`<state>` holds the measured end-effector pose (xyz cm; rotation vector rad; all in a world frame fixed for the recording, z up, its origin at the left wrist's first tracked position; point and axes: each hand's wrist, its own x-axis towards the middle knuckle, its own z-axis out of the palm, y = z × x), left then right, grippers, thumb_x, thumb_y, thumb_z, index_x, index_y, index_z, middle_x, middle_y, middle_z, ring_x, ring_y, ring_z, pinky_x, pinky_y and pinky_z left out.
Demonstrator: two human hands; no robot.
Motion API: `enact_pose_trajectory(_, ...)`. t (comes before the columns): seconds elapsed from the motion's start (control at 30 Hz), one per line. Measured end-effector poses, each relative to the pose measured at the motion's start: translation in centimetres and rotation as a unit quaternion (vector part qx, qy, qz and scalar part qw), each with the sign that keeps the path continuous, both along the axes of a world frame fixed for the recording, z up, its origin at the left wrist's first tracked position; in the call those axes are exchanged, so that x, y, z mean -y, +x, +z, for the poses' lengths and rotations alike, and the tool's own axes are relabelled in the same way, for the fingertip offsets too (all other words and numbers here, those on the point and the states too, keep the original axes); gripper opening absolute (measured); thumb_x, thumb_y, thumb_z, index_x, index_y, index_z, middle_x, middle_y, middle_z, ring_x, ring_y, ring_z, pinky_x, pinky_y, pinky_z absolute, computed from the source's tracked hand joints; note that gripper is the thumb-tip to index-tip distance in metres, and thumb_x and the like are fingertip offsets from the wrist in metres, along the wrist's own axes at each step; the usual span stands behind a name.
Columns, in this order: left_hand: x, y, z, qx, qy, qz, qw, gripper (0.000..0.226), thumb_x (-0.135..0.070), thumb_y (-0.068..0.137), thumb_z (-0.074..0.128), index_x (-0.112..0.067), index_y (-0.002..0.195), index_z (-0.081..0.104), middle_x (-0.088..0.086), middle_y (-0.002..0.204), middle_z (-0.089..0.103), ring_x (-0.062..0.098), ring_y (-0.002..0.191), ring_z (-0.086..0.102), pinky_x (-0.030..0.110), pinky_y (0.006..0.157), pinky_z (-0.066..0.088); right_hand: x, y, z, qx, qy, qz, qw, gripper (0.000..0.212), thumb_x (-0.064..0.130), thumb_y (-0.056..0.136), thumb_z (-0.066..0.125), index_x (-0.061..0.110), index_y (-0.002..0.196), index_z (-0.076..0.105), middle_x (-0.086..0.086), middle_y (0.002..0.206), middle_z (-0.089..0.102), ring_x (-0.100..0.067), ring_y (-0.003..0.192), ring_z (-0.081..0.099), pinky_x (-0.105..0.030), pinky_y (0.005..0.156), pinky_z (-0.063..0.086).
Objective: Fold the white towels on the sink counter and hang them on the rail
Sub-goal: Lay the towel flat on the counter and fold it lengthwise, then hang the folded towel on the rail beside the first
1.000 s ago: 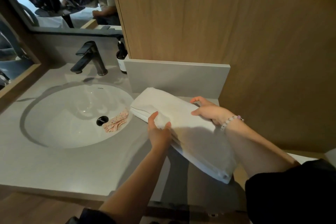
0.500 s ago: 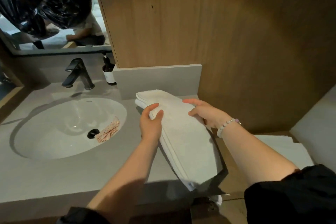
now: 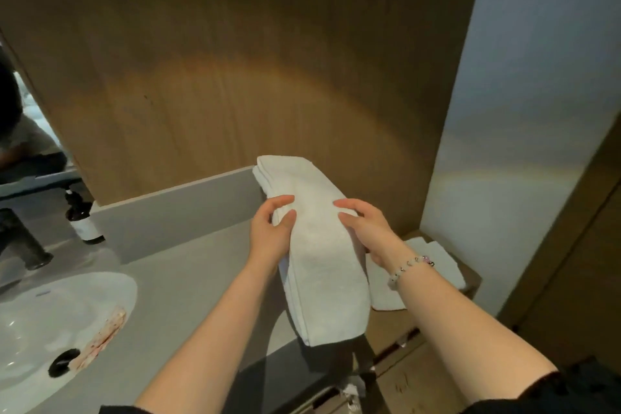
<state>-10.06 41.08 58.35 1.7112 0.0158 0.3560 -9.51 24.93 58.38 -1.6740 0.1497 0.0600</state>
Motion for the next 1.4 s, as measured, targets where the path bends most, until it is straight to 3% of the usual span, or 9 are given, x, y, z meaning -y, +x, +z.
enact_pose_trajectory(0.2, 7.4, 1.8, 2.7, 0.062, 0.077, -0.089, 0.991, 0.022, -0.01, 0.091, 0.057, -0.026, 0.106, 0.058, -0.013, 0.115, 0.052, 0.003, 0.107, 0.045, 0.021, 0.095, 0.035, 8.1, -1.3, 3.3, 0.048, 0.007, -0.035, 0.998, 0.044, 0.004, 0.095, 0.05, 0.027, 0.132, 0.053, 0.004, 0.143, 0.044, -0.019, 0.129, 0.044, -0.031, 0.105, 0.04)
enact_pose_trajectory(0.27, 9.9, 2.0, 3.7, 0.079, 0.099, -0.115, 0.985, 0.024, -0.013, 0.091, 0.057, -0.03, 0.107, 0.054, -0.015, 0.117, 0.049, 0.002, 0.108, 0.044, 0.021, 0.098, 0.034, 10.9, -1.5, 4.5, 0.065, 0.001, -0.045, 0.997, 0.049, 0.003, 0.094, 0.052, 0.027, 0.136, 0.048, 0.003, 0.145, 0.042, -0.02, 0.13, 0.043, -0.035, 0.108, 0.039)
enact_pose_trajectory(0.47, 18.2, 1.7, 8.3, 0.14, 0.126, -0.13, 0.973, 0.026, -0.013, 0.092, 0.057, -0.032, 0.109, 0.051, -0.015, 0.119, 0.047, 0.0, 0.108, 0.043, 0.017, 0.097, 0.034, 19.1, -2.4, 9.4, 0.117, 0.01, -0.041, 0.992, 0.055, 0.002, 0.093, 0.052, 0.024, 0.143, 0.038, 0.001, 0.141, 0.044, -0.021, 0.127, 0.045, -0.032, 0.1, 0.042)
enact_pose_trajectory(0.63, 24.9, 1.7, 12.7, 0.195, 0.145, -0.12, 0.963, 0.026, -0.015, 0.091, 0.058, -0.031, 0.11, 0.051, -0.018, 0.117, 0.047, -0.002, 0.102, 0.048, 0.003, 0.085, 0.034, 26.1, -2.4, 13.5, 0.172, 0.009, -0.034, 0.984, 0.054, 0.008, 0.092, 0.057, 0.026, 0.141, 0.04, -0.001, 0.143, 0.043, -0.024, 0.129, 0.044, -0.039, 0.104, 0.042)
enact_pose_trajectory(0.8, 29.6, 2.3, 17.1, 0.239, 0.15, -0.104, 0.954, 0.028, -0.014, 0.089, 0.06, -0.036, 0.103, 0.051, -0.022, 0.111, 0.05, -0.002, 0.102, 0.051, 0.013, 0.09, 0.042, 31.6, -1.1, 17.5, 0.227, 0.022, -0.024, 0.973, 0.054, 0.007, 0.089, 0.061, 0.027, 0.138, 0.045, -0.002, 0.14, 0.046, -0.024, 0.126, 0.047, -0.039, 0.103, 0.044)
enact_pose_trajectory(0.97, 32.2, 3.5, 21.9, 0.288, 0.171, -0.081, 0.939, 0.029, -0.012, 0.087, 0.062, -0.035, 0.101, 0.052, -0.02, 0.111, 0.054, -0.003, 0.103, 0.053, 0.001, 0.076, 0.039, 35.1, 1.1, 21.8, 0.271, 0.026, 0.002, 0.962, 0.054, 0.004, 0.088, 0.062, 0.026, 0.136, 0.047, -0.001, 0.139, 0.047, -0.022, 0.125, 0.047, -0.032, 0.097, 0.045)
enact_pose_trajectory(1.2, 34.6, 7.2, 29.0, 0.381, 0.219, -0.068, 0.896, 0.031, -0.012, 0.085, 0.066, -0.036, 0.101, 0.056, -0.019, 0.11, 0.056, -0.016, 0.106, 0.048, 0.01, 0.087, 0.041, 38.2, 5.0, 27.9, 0.365, 0.019, -0.01, 0.931, 0.049, -0.002, 0.083, 0.064, 0.042, 0.103, 0.056, -0.005, 0.129, 0.054, -0.023, 0.115, 0.055, -0.028, 0.093, 0.048)
enact_pose_trajectory(1.33, 35.9, 10.6, 32.3, 0.433, 0.245, -0.056, 0.865, 0.029, -0.019, 0.085, 0.067, -0.039, 0.102, 0.056, -0.021, 0.111, 0.054, -0.009, 0.108, 0.05, 0.016, 0.09, 0.044, 39.9, 6.9, 31.6, 0.405, -0.022, -0.025, 0.914, 0.05, -0.002, 0.083, 0.063, 0.034, 0.117, 0.055, 0.001, 0.12, 0.057, -0.01, 0.102, 0.059, -0.014, 0.081, 0.05)
enact_pose_trajectory(1.4, 36.3, 12.6, 34.3, 0.458, 0.24, -0.057, 0.854, 0.023, -0.03, 0.081, 0.069, -0.04, 0.1, 0.06, -0.023, 0.107, 0.057, -0.005, 0.107, 0.053, 0.02, 0.09, 0.045, 40.5, 8.3, 33.7, 0.426, -0.051, -0.025, 0.903, 0.05, 0.003, 0.084, 0.064, 0.039, 0.116, 0.052, 0.003, 0.124, 0.054, -0.011, 0.107, 0.057, -0.018, 0.089, 0.049)
